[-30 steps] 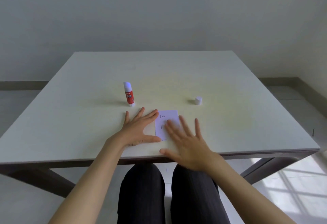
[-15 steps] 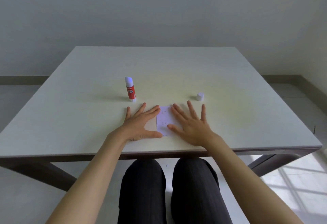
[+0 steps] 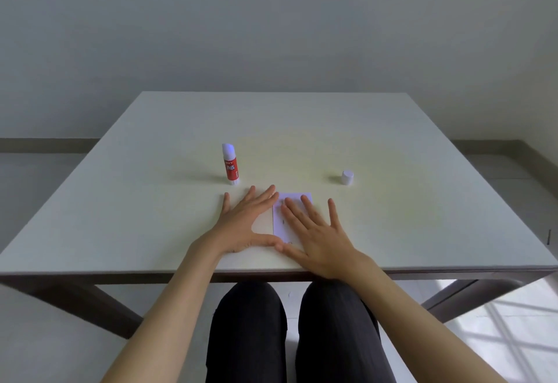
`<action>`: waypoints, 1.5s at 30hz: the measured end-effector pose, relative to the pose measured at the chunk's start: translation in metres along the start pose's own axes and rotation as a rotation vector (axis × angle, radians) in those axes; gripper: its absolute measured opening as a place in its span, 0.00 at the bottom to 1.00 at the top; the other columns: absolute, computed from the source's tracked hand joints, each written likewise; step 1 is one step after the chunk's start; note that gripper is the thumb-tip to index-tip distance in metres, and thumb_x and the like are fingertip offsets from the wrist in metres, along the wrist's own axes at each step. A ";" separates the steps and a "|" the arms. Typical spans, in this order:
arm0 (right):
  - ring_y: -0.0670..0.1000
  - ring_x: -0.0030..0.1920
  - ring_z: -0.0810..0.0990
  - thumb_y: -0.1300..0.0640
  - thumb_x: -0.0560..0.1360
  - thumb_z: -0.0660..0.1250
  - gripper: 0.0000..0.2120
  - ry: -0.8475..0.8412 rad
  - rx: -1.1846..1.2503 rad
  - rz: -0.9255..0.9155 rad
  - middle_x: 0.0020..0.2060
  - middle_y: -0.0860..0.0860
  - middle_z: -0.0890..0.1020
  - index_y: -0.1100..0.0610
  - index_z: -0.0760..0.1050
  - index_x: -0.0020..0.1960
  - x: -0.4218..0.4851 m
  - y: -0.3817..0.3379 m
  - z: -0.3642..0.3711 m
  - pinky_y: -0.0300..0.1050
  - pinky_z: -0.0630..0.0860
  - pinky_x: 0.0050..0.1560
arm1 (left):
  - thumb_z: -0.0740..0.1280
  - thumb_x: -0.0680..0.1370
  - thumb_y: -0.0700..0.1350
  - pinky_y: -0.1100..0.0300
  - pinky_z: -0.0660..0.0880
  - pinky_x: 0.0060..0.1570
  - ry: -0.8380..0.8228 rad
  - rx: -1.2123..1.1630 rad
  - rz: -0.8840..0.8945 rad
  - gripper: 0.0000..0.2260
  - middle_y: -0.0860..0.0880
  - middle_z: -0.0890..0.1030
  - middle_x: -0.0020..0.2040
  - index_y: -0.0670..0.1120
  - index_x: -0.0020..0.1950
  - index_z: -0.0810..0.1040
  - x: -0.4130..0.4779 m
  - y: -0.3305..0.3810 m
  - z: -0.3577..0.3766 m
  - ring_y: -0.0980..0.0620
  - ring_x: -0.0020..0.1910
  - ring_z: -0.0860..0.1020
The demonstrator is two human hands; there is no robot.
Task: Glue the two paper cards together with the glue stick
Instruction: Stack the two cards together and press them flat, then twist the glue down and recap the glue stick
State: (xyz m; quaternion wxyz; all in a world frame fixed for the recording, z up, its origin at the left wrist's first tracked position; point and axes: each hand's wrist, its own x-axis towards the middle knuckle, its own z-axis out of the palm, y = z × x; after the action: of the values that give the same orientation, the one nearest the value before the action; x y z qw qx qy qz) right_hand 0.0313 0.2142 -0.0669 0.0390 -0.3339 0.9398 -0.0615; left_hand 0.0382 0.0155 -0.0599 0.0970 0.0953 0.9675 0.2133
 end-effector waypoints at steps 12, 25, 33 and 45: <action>0.41 0.76 0.49 0.38 0.74 0.60 0.39 0.557 0.537 0.065 0.77 0.43 0.50 0.45 0.40 0.75 -0.012 0.002 0.003 0.41 0.57 0.71 | 0.69 0.74 0.49 0.62 0.64 0.60 0.929 -0.598 -0.453 0.33 0.46 0.70 0.72 0.44 0.75 0.60 0.032 -0.016 -0.024 0.47 0.69 0.70; 0.47 0.28 0.77 0.43 0.79 0.56 0.20 0.495 1.409 0.368 0.38 0.51 0.84 0.56 0.73 0.60 0.012 -0.025 -0.036 0.35 0.72 0.30 | 0.70 0.73 0.45 0.60 0.75 0.57 0.544 -1.270 -0.002 0.05 0.50 0.87 0.46 0.49 0.48 0.83 0.014 0.041 -0.040 0.51 0.51 0.84; 0.49 0.29 0.80 0.58 0.77 0.65 0.05 0.224 1.951 0.215 0.34 0.55 0.82 0.60 0.74 0.45 0.019 -0.034 -0.057 0.38 0.77 0.32 | 0.69 0.75 0.44 0.62 0.77 0.52 0.550 -1.317 0.047 0.04 0.50 0.87 0.43 0.46 0.47 0.83 0.001 0.050 -0.054 0.50 0.48 0.84; 0.51 0.26 0.78 0.47 0.81 0.53 0.23 -0.049 2.021 0.264 0.31 0.56 0.83 0.65 0.75 0.48 0.021 -0.022 -0.067 0.41 0.79 0.35 | 0.70 0.73 0.45 0.61 0.76 0.51 0.566 -1.292 0.032 0.04 0.50 0.87 0.43 0.50 0.41 0.85 -0.001 0.061 -0.057 0.52 0.46 0.84</action>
State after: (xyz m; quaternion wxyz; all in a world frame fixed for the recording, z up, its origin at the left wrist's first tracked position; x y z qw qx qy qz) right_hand 0.0214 0.1901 0.0019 0.3285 -0.0394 0.4766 -0.8145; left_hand 0.0350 0.0474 0.0172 -0.1244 -0.0263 0.6336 0.7631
